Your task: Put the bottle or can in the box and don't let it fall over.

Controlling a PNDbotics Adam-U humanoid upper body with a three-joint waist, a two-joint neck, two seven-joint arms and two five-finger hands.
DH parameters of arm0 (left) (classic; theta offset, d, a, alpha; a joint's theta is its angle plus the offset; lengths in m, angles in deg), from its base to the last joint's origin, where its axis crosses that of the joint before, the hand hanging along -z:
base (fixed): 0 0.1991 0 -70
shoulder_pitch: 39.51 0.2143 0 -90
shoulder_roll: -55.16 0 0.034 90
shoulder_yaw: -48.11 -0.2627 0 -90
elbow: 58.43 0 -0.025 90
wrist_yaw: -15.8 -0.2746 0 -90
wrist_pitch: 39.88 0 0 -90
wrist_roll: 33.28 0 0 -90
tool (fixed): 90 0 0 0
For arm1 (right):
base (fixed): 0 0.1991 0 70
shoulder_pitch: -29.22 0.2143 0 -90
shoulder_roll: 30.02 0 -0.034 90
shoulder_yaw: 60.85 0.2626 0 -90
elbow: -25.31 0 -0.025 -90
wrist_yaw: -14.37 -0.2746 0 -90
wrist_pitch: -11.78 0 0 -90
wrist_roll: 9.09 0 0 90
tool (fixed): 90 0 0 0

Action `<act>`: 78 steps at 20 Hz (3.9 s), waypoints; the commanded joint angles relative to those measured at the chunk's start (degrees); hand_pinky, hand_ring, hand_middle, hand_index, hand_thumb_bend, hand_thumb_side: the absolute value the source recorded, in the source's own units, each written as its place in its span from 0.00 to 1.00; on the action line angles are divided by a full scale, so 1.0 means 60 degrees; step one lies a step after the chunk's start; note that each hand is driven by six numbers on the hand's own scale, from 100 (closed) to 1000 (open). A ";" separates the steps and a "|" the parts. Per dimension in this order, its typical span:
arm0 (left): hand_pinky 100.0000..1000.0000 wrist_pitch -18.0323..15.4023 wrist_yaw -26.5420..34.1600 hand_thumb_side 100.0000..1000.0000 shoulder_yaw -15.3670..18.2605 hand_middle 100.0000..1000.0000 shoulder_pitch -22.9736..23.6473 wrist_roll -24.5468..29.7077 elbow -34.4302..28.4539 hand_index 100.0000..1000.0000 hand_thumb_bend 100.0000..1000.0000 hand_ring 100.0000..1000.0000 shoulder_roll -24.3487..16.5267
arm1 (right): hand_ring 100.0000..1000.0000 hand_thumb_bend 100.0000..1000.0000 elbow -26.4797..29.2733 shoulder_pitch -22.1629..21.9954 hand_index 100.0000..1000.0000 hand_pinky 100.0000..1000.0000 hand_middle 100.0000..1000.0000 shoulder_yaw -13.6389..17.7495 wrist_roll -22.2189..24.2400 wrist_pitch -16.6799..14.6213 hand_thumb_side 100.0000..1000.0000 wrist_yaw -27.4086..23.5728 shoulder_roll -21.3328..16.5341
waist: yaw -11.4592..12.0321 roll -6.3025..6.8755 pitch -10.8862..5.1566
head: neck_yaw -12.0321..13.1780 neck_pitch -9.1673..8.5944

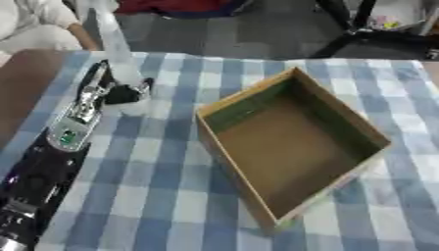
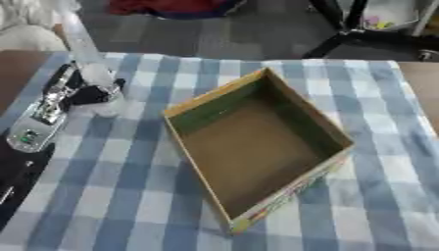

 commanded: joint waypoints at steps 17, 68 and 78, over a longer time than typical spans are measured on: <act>0.91 -0.0031 0.0224 0.00 0.0028 0.57 -0.0174 -0.0170 -0.0166 0.07 0.15 0.52 -0.0222 | 0.89 0.00 0.0066 0.0005 0.84 0.81 1.00 0.0105 -0.0013 0.0020 0.76 -0.0067 -0.0167 | -0.0013 -0.0013 -0.0330 | 0.0013 -0.0027; 0.90 0.0980 0.0985 0.00 -0.1657 0.56 -0.1197 0.0308 -0.4256 0.05 0.25 0.49 0.1996 | 0.89 0.00 0.0044 -0.0135 0.84 0.81 1.00 0.0105 0.0056 -0.0005 0.72 -0.0430 -0.0530 | 0.0051 0.0038 -0.1134 | -0.0387 0.0523; 0.90 0.0952 0.0601 0.00 -0.2197 0.56 -0.0872 0.0521 -0.4630 0.05 0.24 0.49 0.2926 | 0.89 0.00 0.0062 -0.0131 0.84 0.81 1.00 0.0129 0.0023 -0.0020 0.72 -0.0443 -0.0461 | -0.0043 -0.0025 -0.1084 | -0.0275 0.0421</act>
